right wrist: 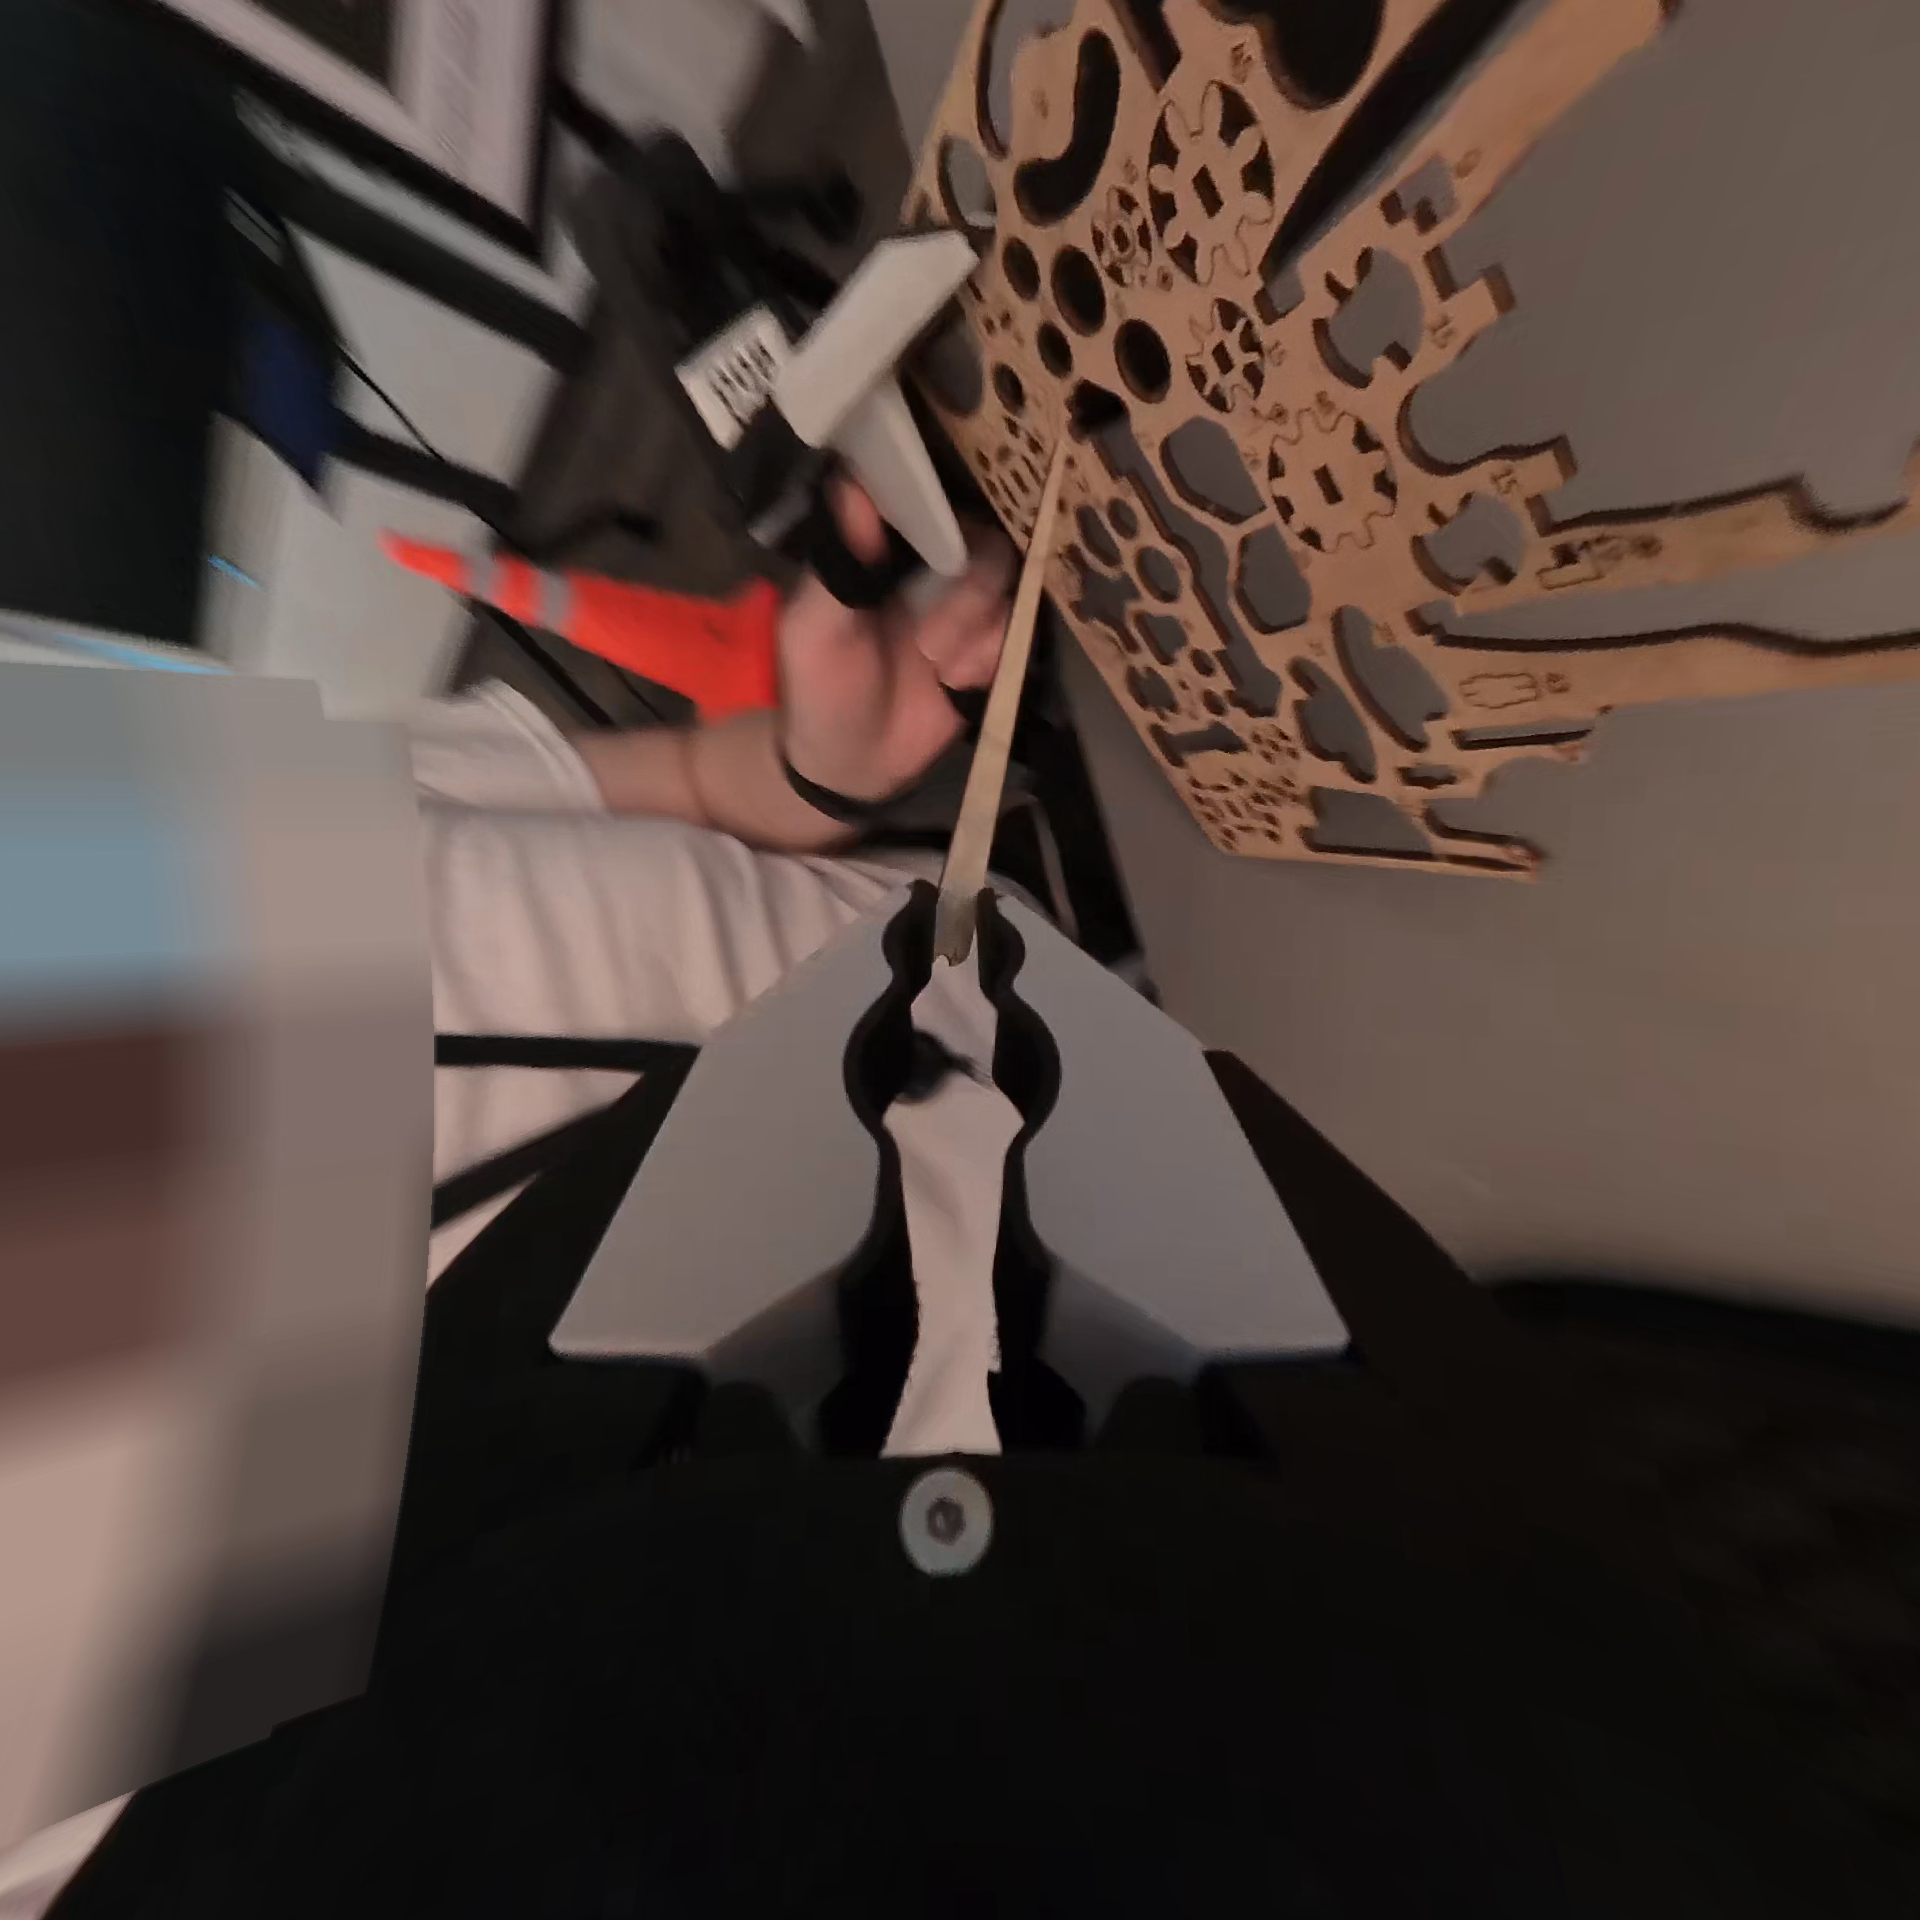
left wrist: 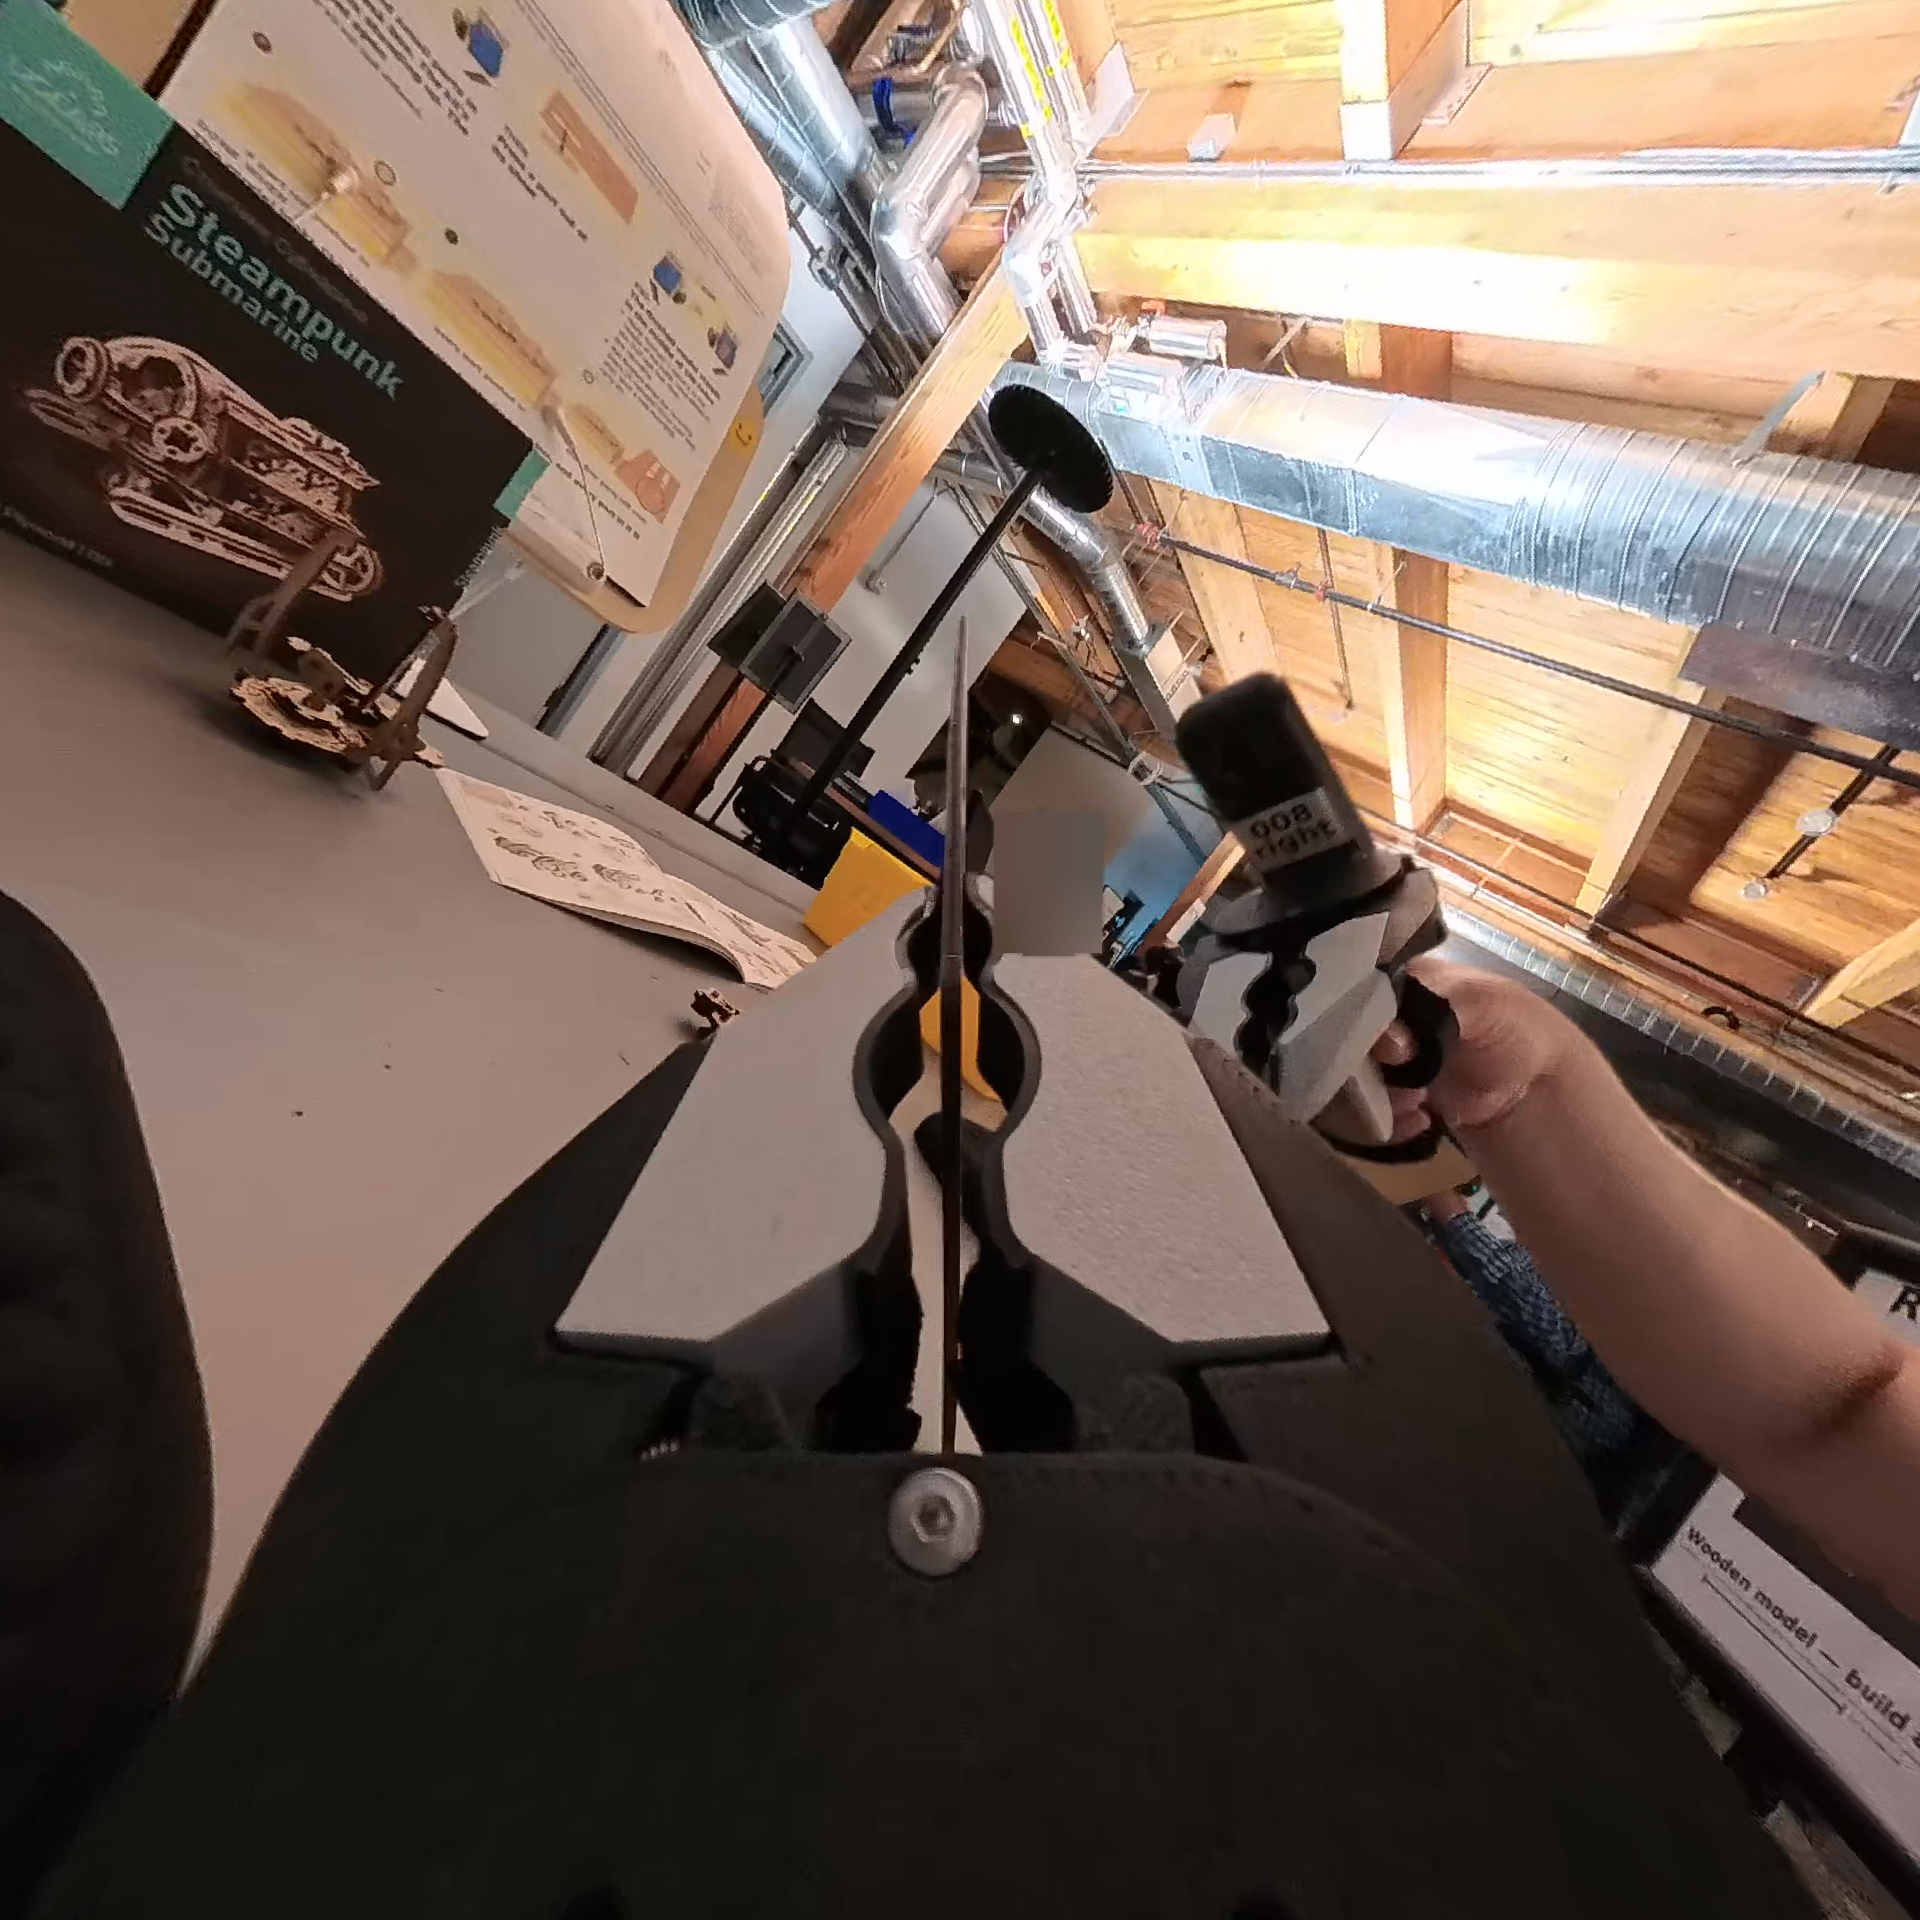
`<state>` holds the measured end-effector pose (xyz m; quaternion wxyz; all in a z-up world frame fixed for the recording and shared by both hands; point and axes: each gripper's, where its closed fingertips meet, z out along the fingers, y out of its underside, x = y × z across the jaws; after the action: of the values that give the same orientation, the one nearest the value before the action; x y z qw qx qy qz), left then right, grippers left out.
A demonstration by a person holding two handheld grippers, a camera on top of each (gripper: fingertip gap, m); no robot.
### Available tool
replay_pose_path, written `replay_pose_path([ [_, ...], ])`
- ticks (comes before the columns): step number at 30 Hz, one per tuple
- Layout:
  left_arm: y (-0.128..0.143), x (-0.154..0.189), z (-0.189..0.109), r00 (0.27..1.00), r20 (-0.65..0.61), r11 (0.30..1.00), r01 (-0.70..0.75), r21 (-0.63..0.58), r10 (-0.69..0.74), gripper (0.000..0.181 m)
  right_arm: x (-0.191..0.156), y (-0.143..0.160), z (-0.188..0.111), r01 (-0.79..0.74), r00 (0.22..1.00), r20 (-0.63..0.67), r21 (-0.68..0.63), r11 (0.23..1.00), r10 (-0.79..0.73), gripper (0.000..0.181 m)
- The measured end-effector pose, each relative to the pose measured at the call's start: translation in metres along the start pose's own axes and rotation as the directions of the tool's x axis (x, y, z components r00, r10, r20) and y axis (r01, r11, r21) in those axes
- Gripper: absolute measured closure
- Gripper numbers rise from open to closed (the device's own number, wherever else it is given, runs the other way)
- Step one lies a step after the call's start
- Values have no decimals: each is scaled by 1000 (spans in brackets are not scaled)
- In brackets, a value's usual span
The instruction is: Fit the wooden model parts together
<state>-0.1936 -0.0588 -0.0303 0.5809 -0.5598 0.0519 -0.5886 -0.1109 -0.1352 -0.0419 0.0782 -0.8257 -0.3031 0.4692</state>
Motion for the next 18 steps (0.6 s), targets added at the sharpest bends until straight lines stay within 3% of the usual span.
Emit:
replay_pose_path([
  [8,-4,-3,-3,1000,18,1000,-19,5,18,181,-4,5,13,-105,987,129,39,994,99,176],
  [18,-3,-1,-1,1000,16,1000,-24,1,24,181,2,4,21,-152,975,170,31,988,145,176],
])
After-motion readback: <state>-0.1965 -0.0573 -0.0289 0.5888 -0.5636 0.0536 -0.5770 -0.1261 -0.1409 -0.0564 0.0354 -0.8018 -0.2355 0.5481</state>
